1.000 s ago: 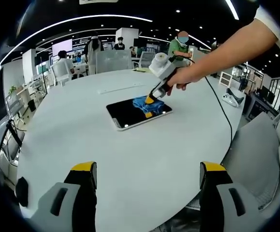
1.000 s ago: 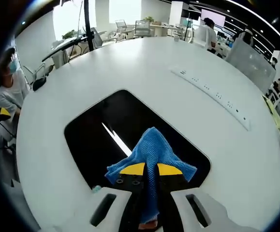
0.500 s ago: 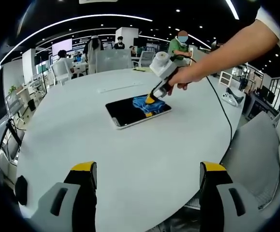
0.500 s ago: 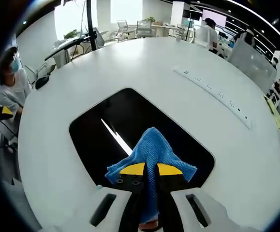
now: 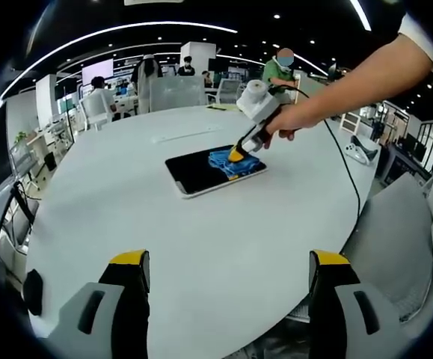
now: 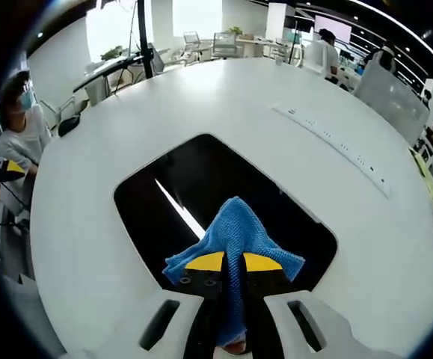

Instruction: Wipe the mirror surface with the cleaning cloth until all visible marks leave the cleaned area.

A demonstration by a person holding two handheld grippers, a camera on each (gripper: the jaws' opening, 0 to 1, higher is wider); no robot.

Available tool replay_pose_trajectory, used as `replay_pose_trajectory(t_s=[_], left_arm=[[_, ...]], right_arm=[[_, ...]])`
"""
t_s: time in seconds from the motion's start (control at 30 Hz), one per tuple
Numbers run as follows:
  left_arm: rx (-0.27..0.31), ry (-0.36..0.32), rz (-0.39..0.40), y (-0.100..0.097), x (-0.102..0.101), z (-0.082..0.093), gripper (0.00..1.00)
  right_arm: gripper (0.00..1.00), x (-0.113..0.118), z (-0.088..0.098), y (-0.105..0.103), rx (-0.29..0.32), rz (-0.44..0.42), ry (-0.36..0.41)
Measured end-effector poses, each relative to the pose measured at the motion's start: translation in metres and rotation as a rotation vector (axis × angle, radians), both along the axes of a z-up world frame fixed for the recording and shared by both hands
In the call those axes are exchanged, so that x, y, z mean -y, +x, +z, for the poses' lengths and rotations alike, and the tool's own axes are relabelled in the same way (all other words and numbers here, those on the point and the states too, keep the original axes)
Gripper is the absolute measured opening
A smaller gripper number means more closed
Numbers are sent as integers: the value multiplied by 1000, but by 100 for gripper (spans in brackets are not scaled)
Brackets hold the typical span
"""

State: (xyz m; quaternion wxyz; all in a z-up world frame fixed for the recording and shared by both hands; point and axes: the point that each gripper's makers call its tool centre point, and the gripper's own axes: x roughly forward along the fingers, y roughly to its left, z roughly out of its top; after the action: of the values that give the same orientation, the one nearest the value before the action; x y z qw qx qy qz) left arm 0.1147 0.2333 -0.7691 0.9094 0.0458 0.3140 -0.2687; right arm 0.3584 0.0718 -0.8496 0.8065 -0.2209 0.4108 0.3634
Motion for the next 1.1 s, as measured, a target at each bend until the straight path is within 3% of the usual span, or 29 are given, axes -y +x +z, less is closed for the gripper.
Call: replay_pose_trajectory(t_s=[0.7, 1.1], left_arm=[[3, 5, 0, 0, -1, 2, 88], [2, 3, -6, -1, 1, 2, 88]], right_arm=[[3, 0, 1, -19, -7, 7, 9], [3, 3, -4, -13, -16, 5, 17]])
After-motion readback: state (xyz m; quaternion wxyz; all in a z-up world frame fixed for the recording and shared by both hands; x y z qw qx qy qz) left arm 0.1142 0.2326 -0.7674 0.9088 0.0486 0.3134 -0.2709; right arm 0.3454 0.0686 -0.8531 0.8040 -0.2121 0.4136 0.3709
